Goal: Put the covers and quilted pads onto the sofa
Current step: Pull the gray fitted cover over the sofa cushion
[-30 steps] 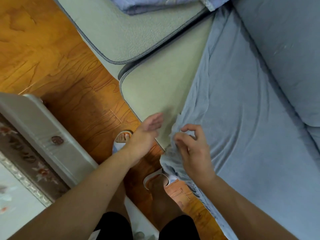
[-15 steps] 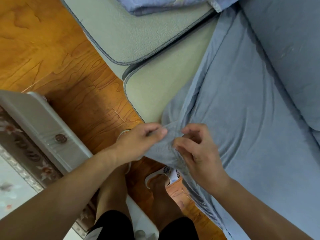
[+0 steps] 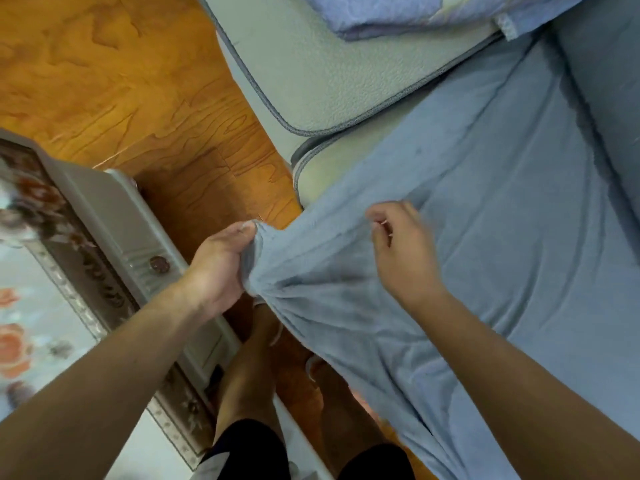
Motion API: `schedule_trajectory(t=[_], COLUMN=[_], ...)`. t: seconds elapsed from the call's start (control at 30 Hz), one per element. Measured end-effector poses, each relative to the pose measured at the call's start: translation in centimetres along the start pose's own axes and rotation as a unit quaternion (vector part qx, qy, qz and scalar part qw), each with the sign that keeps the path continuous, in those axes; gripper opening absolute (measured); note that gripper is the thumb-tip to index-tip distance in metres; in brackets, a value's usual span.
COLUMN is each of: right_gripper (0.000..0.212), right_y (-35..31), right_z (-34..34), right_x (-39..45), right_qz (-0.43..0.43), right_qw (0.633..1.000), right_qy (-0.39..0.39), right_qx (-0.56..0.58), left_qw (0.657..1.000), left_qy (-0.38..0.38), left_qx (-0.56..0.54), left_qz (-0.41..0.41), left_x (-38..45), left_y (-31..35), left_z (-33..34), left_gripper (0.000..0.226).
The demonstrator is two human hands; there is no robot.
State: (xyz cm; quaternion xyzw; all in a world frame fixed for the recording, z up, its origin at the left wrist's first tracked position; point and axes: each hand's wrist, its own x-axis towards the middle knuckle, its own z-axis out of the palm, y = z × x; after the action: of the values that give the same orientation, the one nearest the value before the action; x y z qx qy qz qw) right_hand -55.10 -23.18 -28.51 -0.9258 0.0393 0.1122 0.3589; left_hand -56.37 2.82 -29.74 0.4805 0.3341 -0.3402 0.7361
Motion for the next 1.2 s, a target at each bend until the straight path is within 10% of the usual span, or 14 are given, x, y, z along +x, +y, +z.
schedule_trajectory(t=[0.17, 0.3, 0.5, 0.6, 0.73, 0.9, 1.03, 1.2], right_gripper=[0.015, 0.037, 0.095, 0.085, 0.03, 0.028, 0.023, 0.016], right_y=[2.7, 2.8, 1.7, 2.1, 2.3, 3.7, 0.9, 0.7], right_z=[-2.5, -2.9, -0.7, -0.3, -0.1, -1.7, -2.0, -0.6], right_x=[4.4, 6.7, 10.0, 11.7, 13.0, 14.8, 13.6, 16.0], right_qz=[0.158, 0.146, 0.023, 0.047, 0.039, 0.31, 0.392, 0.304], right_qw=[0.976, 0.971, 0.918, 0.9, 0.904, 0.949, 0.905, 0.943], right_qy=[-0.135, -0.154, -0.27, -0.277, -0.151, 0.052, 0.07, 0.095], right_qx=[-0.067, -0.107, -0.29, -0.334, -0.398, -0.03, 0.153, 0.098], left_qw=[0.894, 0.845, 0.968, 0.984, 0.967, 0.898, 0.815, 0.809], left_qy=[-0.137, -0.207, -0.058, -0.084, -0.184, -0.263, -0.16, 0.17], left_qx=[0.425, 0.48, 0.243, 0.148, 0.144, 0.338, 0.556, 0.559], left_qz=[-0.031, -0.108, -0.018, -0.057, -0.098, -0.101, -0.032, 0.069], left_x=[1.0, 1.5, 3.7, 5.0, 5.5, 6.0, 9.8, 16.6], left_y=[2.9, 5.7, 7.8, 6.3, 4.0, 3.1, 2.7, 7.9], left_z=[-3.0, -2.8, -3.1, -4.3, -4.3, -1.3, -1.4, -3.9], left_gripper=[0.048, 0.028, 0.026, 0.042, 0.047, 0.045, 0.044, 0.021])
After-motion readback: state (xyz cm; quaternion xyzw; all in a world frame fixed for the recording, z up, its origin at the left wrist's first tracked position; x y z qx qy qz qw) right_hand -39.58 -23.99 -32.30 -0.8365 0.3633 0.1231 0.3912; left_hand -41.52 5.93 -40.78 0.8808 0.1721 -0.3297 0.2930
